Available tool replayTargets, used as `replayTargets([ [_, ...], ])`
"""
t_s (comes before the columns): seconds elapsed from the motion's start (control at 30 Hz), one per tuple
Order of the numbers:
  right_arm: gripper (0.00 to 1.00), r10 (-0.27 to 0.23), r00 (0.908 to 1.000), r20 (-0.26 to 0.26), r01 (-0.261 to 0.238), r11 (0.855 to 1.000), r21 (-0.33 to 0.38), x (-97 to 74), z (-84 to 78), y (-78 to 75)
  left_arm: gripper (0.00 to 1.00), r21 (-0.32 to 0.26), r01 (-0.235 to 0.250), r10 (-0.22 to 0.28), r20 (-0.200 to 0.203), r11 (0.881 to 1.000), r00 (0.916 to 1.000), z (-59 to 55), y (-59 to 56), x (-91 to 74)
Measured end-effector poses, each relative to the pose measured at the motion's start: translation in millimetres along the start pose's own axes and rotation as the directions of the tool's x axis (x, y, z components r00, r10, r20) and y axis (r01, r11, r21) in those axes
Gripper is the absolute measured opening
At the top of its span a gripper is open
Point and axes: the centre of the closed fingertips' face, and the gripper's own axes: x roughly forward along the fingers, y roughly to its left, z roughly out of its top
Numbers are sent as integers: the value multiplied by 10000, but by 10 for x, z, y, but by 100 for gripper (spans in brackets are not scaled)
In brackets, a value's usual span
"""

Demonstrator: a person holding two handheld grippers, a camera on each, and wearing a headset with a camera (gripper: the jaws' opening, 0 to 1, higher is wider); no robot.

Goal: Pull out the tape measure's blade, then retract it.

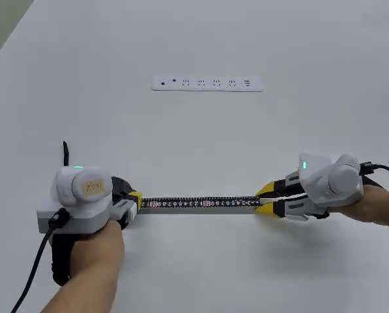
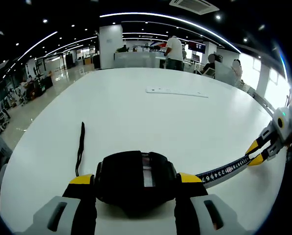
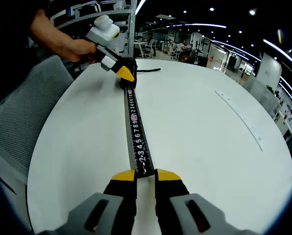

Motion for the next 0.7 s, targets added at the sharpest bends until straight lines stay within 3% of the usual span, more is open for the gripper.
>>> replayTargets([
  [0.7,12,-35,10000,32,35,10000,-28,23,15,-18,61,-95,30,-30,-4,10000,10000,-2,10,-1],
])
